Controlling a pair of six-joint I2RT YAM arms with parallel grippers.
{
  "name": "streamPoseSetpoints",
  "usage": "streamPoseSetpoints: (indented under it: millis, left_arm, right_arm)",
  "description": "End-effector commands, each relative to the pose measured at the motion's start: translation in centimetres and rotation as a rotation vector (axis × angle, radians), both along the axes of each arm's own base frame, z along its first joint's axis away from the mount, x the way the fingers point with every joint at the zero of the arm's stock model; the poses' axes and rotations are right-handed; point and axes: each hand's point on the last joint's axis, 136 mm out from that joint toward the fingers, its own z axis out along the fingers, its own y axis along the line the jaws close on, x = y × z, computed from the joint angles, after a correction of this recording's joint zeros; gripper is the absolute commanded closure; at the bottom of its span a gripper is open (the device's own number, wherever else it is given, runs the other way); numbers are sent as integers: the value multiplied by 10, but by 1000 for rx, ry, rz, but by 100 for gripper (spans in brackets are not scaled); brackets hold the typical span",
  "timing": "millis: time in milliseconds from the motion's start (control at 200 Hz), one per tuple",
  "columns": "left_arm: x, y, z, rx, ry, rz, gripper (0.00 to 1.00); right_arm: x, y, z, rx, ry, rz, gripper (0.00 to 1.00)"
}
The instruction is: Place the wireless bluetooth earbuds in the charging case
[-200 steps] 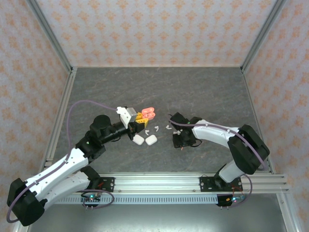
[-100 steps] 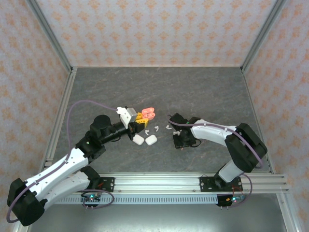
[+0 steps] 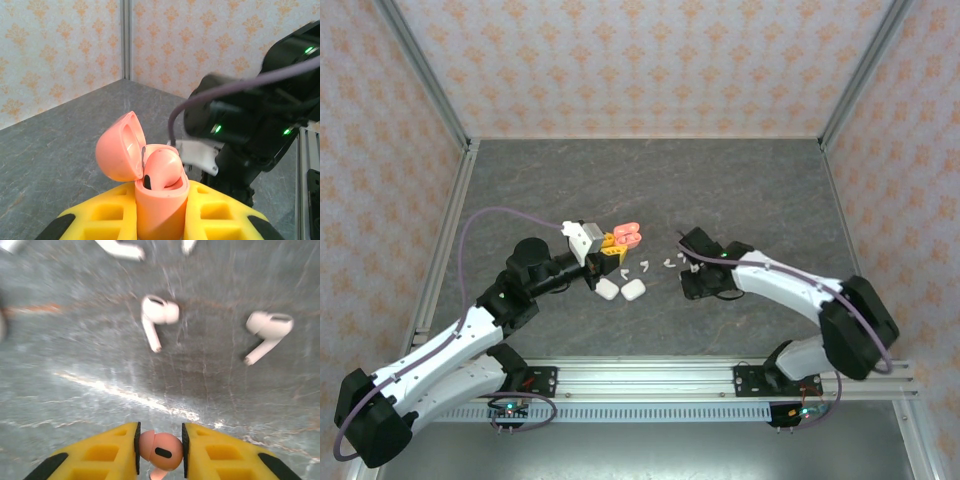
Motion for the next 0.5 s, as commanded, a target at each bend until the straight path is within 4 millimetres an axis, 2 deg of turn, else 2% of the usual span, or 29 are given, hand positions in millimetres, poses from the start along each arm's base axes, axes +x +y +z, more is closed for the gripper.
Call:
streamPoseSetpoints:
  millis: [0,275,495]
  left_arm:
    - [1,-3,6,-32,-21,2,100]
    - [7,-11,10,-63,0,-15,100]
    - [8,-19,14,-84,11,-32,100]
  right_arm:
    - [19,4,49,58,-180,29,73]
    - [35,25,161,311,-514,99,73]
    - [36,43,232,499,-697,157,73]
